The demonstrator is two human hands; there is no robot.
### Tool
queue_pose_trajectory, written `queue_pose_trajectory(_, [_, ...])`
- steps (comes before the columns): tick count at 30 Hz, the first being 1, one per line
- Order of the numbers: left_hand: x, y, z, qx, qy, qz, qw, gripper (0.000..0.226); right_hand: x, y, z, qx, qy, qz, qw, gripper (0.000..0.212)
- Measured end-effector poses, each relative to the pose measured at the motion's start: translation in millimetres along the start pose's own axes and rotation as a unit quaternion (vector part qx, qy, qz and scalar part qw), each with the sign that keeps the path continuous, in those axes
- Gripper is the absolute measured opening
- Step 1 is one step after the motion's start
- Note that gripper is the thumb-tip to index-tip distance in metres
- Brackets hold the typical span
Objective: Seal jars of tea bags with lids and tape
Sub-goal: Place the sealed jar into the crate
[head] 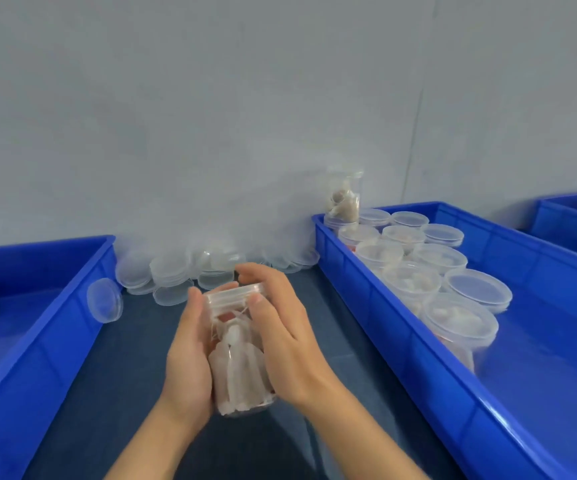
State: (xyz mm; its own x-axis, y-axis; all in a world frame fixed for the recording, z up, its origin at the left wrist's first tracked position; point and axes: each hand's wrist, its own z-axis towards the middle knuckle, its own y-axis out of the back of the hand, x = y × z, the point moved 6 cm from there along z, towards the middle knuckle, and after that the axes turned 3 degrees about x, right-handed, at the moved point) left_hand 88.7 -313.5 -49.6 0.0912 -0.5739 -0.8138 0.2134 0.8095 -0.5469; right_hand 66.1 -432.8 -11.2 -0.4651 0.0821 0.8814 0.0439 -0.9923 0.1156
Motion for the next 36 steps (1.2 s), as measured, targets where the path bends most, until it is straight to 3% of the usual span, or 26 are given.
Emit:
queue_pose_trajectory(7, [1,-32,13,0.017,-0.002,0.047,0.999,0.054,17,39,13,0.071,-0.082,-0.143,0.984,0.049])
queue_pose_trajectory(9, [1,-44,20,0.036,0.002,0.064,0.997,0.054,28,58,21,0.05,-0.089,-0.178,0.979,0.045])
queue_pose_trajectory(12, [3,-70,29,0.062,-0.006,0.18,0.982,0.06,47,94,32,-0.01,-0.083,-0.22,0.972,0.041])
queue_pose_trajectory(20, [22,-154,64,0.153,-0.092,0.429,0.886,0.037,93,214,52,-0.201,-0.05,-0.277,0.938,0.044])
queue_pose_trajectory(25, [37,-182,115,0.156,-0.046,0.428,0.889,0.043,78,238,92,-0.238,-0.031,-0.272,0.932,0.046])
queue_pose_trajectory(32, [55,-165,191,0.086,0.002,0.466,0.881,0.043,16,237,156,-0.246,-0.025,-0.248,0.937,0.053])
queue_pose_trajectory(36, [70,-155,211,0.102,0.034,0.48,0.871,0.06,-17,242,169,-0.264,-0.026,-0.244,0.933,0.052])
